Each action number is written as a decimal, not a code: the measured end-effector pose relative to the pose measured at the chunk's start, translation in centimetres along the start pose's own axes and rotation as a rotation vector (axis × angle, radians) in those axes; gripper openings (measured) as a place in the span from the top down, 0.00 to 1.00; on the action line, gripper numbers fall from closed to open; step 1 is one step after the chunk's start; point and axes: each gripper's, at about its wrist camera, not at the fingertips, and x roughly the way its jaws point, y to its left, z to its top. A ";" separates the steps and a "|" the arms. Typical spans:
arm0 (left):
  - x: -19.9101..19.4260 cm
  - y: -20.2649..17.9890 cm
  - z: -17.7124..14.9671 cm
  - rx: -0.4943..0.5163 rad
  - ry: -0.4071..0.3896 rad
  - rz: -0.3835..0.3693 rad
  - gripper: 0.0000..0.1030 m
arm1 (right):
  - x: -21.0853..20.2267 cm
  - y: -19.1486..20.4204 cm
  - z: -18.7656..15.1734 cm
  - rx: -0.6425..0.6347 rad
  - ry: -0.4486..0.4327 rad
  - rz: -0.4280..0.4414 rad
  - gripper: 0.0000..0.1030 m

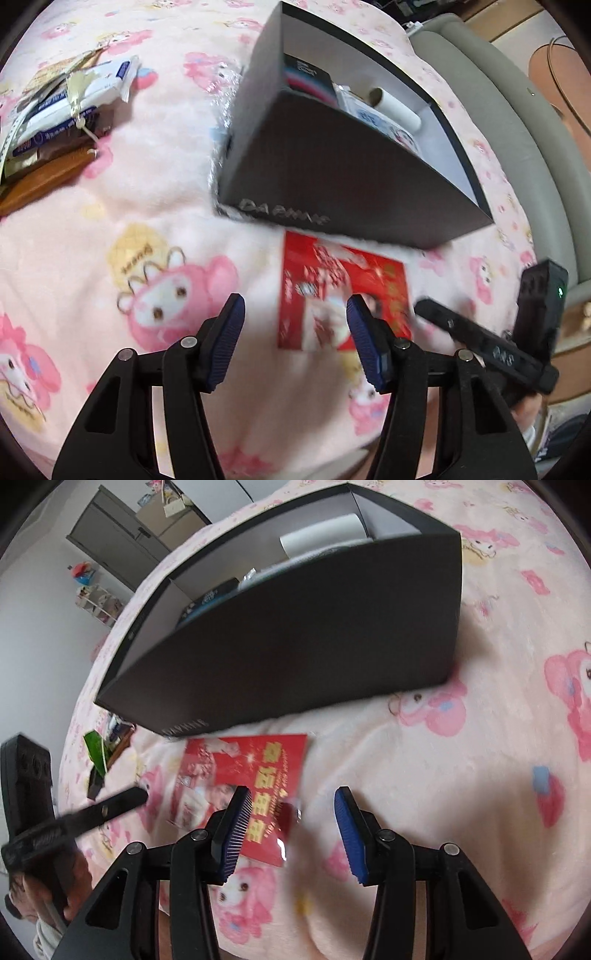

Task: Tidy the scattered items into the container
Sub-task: 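Move the left tool over the red envelope lying beside the DAPHNE box, then grasp the red envelope with the left tool and lift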

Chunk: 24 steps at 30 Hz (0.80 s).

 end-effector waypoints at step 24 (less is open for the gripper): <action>-0.4 -4.0 -0.9 0.091 0.003 0.135 0.59 | -1.3 2.9 0.9 -0.149 -0.021 0.023 0.75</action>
